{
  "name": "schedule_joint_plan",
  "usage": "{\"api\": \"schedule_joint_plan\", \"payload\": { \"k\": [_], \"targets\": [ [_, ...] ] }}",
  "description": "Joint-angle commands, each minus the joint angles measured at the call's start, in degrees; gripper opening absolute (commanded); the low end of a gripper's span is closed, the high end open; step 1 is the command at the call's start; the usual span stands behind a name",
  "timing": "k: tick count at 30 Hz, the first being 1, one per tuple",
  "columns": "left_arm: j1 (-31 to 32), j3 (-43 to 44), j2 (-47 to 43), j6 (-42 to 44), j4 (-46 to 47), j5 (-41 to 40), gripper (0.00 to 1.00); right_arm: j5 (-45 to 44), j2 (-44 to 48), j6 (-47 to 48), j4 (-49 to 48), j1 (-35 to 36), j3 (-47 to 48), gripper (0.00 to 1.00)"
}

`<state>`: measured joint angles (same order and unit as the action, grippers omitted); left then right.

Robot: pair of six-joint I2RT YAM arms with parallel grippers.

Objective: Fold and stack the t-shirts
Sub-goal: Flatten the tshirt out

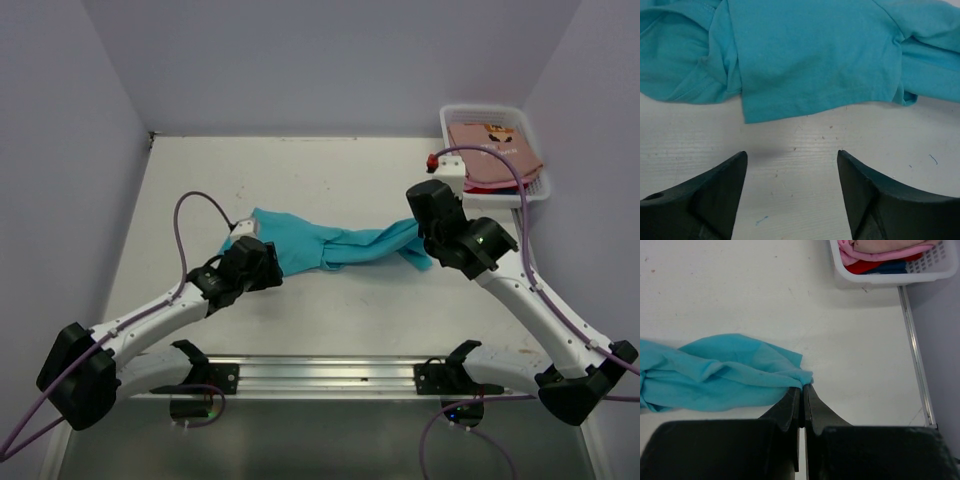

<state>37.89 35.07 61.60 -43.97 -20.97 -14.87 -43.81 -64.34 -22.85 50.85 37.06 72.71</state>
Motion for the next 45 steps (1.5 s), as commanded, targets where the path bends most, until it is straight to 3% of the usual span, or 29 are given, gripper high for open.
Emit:
{"api": "schedule_joint_plan", "payload": {
  "k": [1,4,7,29,32,35,36,37,40,45],
  "targets": [
    [-0.4,-3.3,1.1,-2.9,7.3,-3.0,0.7,-0.1,1.3,0.4,-1.9,-0.2,0.0,0.0],
    [-0.4,-4.6,2.0,-3.8,8.3,-4.6,0.6,-0.3,1.4,0.4,-1.6,-0.3,0.2,0.0],
    [-0.7,-5.4,2.7,-3.9,9.5,-6.4,0.57,-0.4,1.4,0.4,-1.5,-0.2,0.2,0.0],
    [-3.3,-10.5,13.4,-5.1,23.8,-5.4,0.45,-0.6,1.1,0.1,-0.6,-0.3,0.6,0.0],
    [-3.4,-11.2,14.8,-5.0,25.8,-5.3,0.36,-0.4,1.1,0.1,-0.6,-0.2,0.4,0.0],
    [-3.5,-11.3,16.4,-4.7,27.4,-5.2,0.17,-0.5,1.2,0.1,-0.5,-0.3,0.3,0.0],
    [-3.5,-11.0,16.6,-4.6,27.3,-5.3,0.04,-0.5,1.3,0.2,-0.5,-0.3,0.2,0.0],
    [-3.5,-10.8,16.9,-4.5,27.0,-5.5,0.0,-0.6,1.4,0.2,-0.4,-0.3,0.2,0.0],
    [-3.6,-9.1,15.6,-3.1,24.8,-6.0,0.0,-0.9,1.6,0.4,-0.3,-0.3,0.2,0.0],
    [-3.6,-0.8,4.4,0.4,11.9,-10.3,0.0,-1.0,1.6,0.4,-0.3,-0.4,0.2,0.0]
  ]
}}
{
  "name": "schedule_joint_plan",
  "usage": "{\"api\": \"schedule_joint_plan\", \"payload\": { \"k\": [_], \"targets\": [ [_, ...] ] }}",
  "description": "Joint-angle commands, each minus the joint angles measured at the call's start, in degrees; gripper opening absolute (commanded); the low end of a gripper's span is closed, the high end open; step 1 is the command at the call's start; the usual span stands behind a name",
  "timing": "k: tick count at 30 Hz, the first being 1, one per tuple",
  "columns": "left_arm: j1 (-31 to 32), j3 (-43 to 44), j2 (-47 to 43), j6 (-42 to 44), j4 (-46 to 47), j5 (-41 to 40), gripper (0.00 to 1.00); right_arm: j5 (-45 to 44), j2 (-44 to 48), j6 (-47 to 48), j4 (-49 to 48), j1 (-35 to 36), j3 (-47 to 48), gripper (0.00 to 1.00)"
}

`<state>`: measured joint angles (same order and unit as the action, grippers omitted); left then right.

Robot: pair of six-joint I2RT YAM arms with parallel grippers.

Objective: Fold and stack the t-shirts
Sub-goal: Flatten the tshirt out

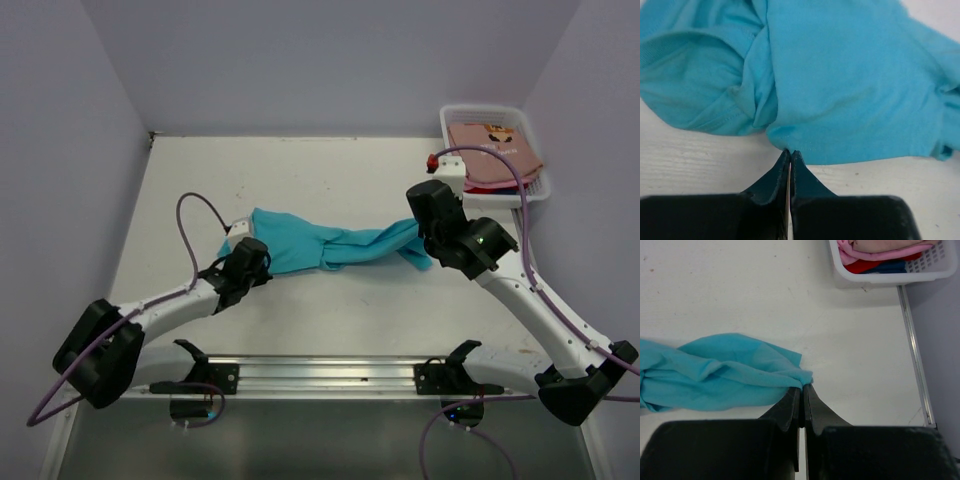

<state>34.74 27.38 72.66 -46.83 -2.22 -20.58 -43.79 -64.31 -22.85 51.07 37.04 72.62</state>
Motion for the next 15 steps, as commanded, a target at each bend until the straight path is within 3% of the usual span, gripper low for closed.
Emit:
{"api": "schedule_joint_plan", "payload": {
  "k": [1,8,15],
  "targets": [
    [-0.5,8.7,-10.7,4.0,-8.5,-5.5,0.0,-1.0,1.6,0.4,-0.7,-0.4,0.2,0.0],
    [-0.5,26.2,-18.5,11.0,-21.9,-10.2,0.0,-0.3,1.5,0.1,-1.5,-0.3,-0.4,0.0],
    [-0.4,38.9,-19.9,17.3,-26.2,-14.6,0.0,-1.6,1.6,0.4,-2.2,-0.5,-0.2,0.0]
  ]
}}
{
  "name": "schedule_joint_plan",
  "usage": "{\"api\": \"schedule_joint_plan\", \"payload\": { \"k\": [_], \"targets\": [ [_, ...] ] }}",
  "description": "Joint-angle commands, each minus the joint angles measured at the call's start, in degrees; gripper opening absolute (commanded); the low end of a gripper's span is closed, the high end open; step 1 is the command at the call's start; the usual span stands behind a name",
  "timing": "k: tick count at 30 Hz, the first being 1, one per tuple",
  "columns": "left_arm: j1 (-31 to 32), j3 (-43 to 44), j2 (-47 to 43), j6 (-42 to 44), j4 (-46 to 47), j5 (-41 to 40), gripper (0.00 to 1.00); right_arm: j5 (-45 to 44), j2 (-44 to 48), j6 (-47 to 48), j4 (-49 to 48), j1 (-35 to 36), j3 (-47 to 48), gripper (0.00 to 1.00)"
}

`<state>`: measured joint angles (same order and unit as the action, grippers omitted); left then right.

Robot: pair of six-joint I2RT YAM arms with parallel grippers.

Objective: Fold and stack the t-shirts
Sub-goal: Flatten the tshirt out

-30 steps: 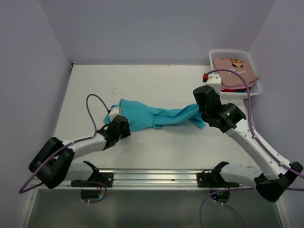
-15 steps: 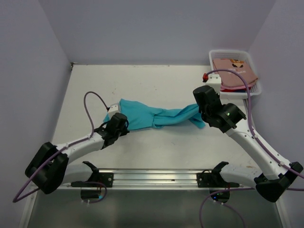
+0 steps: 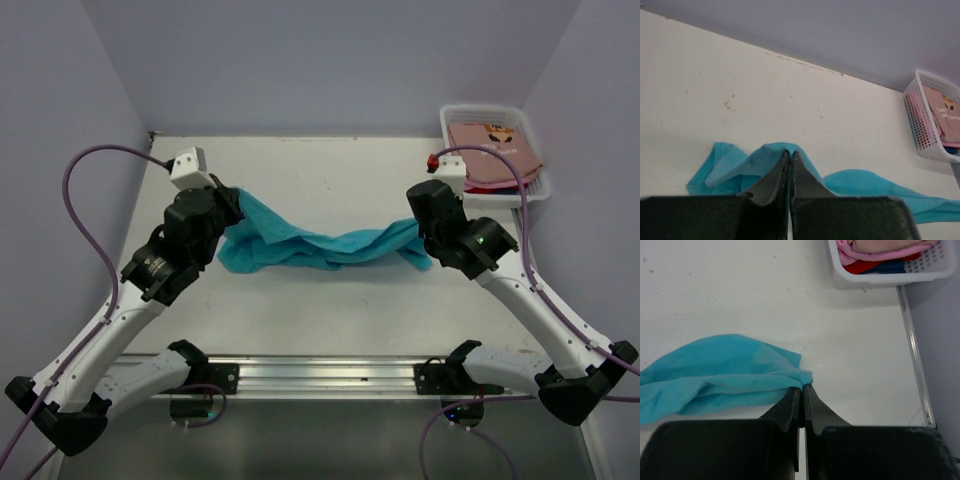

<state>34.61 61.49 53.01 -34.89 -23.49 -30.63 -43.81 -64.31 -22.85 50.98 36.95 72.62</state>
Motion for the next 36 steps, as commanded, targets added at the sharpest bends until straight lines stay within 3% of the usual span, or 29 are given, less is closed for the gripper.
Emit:
{"api": "schedule_joint_plan", "payload": {
  "k": [1,8,12,20,31,36],
  "targets": [
    [-0.3,6.2,-0.2,6.1,-5.3,-5.2,0.0,-2.0,1.6,0.4,-2.3,-0.5,-0.1,0.0],
    [-0.3,19.4,-1.2,14.1,-6.1,-5.6,0.0,-6.1,5.3,1.6,-5.6,-0.5,-1.0,0.0],
    [-0.2,22.4,-2.4,20.9,-3.8,-0.6,0.0,-7.0,9.8,8.1,-13.1,-0.5,-2.9,0.0],
    [-0.2,33.8,0.5,27.6,-5.5,9.1,0.0,-3.2,10.0,19.6,-21.5,-0.4,3.9,0.0],
    [-0.2,56.9,11.5,40.5,-10.1,14.5,0.0,1.1,8.8,34.9,-28.7,-0.4,16.4,0.0],
    [-0.1,58.2,17.8,45.3,-7.0,11.9,0.0,2.4,4.0,38.0,-29.7,-0.5,20.9,0.0]
  ]
}}
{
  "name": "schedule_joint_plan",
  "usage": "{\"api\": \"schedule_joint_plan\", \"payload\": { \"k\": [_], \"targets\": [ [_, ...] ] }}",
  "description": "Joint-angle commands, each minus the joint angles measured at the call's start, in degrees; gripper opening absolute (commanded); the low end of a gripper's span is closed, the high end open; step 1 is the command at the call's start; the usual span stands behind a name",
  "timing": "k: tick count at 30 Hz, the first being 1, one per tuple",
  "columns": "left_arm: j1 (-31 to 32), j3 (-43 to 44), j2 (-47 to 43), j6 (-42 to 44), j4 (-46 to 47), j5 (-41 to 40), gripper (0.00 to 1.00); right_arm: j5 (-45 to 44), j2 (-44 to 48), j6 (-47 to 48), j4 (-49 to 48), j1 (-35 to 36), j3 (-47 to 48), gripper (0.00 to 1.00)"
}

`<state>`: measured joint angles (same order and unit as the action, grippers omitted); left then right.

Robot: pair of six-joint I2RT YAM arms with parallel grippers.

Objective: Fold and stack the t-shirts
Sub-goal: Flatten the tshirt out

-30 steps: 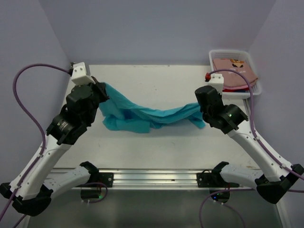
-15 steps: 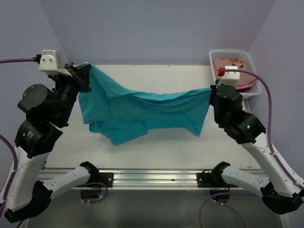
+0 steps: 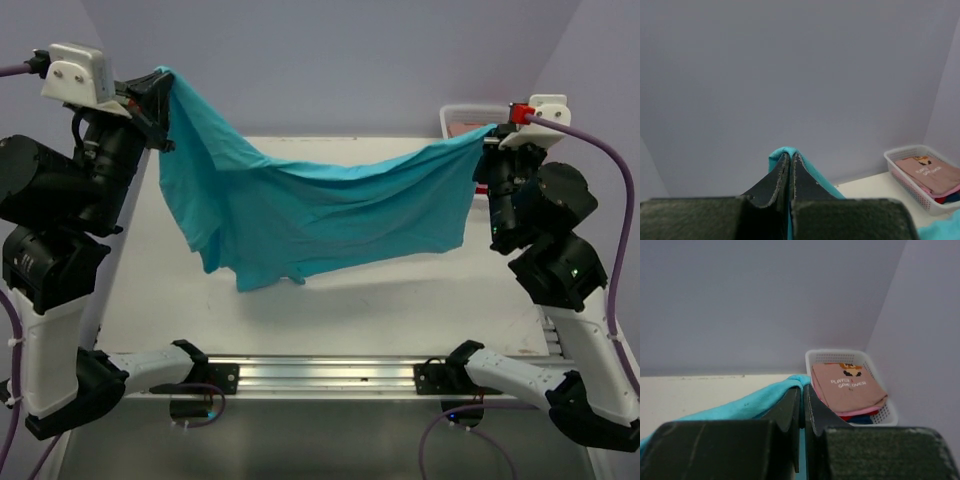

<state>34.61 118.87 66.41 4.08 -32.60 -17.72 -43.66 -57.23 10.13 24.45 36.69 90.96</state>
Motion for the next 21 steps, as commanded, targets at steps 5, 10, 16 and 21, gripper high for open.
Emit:
{"api": "schedule_joint_plan", "payload": {
  "k": [5,10,16,21],
  "targets": [
    [-0.1,-4.8,7.4,11.2,9.7,-5.4,0.0,3.0,-8.8,5.3,-3.4,-0.1,4.8,0.0],
    [0.0,-7.9,4.3,11.7,11.4,-4.3,0.0,3.8,-8.1,5.6,-4.8,-0.2,3.5,0.0],
    [0.1,-15.6,-2.4,10.3,11.8,-0.5,0.0,3.4,-3.8,6.2,-6.2,-0.1,-0.9,0.0],
    [0.1,-16.0,-0.2,12.8,14.8,-2.4,0.0,0.5,-6.5,8.5,-8.7,-0.3,-2.0,0.0]
  ]
}}
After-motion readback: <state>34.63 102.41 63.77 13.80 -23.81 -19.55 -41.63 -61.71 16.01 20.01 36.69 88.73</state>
